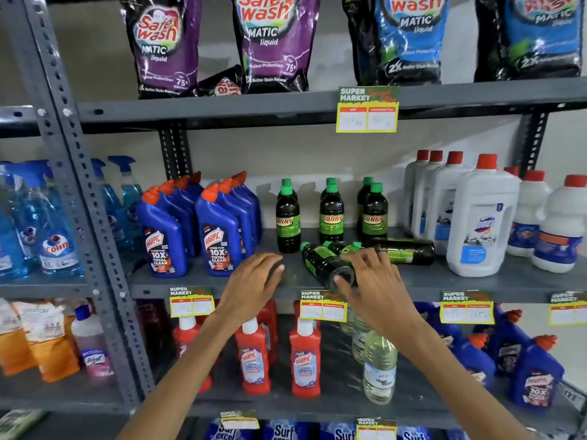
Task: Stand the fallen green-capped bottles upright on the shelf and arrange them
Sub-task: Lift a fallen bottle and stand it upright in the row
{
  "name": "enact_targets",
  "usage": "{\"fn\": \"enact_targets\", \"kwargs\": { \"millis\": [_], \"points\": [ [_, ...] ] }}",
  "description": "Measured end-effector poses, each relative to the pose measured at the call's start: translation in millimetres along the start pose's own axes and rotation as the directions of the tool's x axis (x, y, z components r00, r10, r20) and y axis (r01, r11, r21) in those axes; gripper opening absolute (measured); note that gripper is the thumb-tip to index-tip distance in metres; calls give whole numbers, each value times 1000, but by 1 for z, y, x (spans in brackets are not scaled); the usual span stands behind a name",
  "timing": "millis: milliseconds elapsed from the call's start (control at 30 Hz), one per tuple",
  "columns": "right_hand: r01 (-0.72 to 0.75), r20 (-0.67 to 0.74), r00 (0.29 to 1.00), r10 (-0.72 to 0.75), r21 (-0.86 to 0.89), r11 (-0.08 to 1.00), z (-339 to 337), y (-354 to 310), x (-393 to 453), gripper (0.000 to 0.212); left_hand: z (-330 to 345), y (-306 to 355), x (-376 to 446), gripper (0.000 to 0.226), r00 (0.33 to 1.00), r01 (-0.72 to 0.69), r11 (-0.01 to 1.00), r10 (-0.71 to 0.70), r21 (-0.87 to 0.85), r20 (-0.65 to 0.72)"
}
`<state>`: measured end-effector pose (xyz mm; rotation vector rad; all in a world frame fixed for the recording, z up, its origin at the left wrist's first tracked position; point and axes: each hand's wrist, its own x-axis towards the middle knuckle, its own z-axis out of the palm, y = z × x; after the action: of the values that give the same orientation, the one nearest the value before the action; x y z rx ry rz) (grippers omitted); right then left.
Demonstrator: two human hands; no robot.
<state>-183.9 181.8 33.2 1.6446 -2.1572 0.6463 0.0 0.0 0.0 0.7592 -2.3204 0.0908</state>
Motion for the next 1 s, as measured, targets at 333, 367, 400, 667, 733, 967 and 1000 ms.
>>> {"fn": "enact_targets", "kwargs": {
  "millis": [333,367,400,667,733,967,1000],
  "points": [
    [-158,334,916,222,-210,965,31,-29,81,80,34,-37,21,57,954,135,990,-117,-49,277],
    [-159,362,902,235,-227,961,36,-32,88,83,36,-40,23,58,948,144,989,-126,-40,291],
    [-165,375,893,249,-243,956,41,-35,93,85,38,-42,25,59,942,151,988,-134,-32,309],
    [-243,268,906,329,-308,920,65,-40,102,72,49,-57,31,59,925,108,994,-112,32,363],
    [-253,232,922,309,-241,937,64,-38,99,67,50,-57,30,58,931,98,995,-105,36,350],
    [-280,97,958,271,92,956,68,-36,81,59,53,-60,31,57,944,59,996,-76,62,322],
    [-277,79,960,268,149,949,71,-35,78,59,53,-61,30,57,943,58,996,-77,68,323]
  ]
}}
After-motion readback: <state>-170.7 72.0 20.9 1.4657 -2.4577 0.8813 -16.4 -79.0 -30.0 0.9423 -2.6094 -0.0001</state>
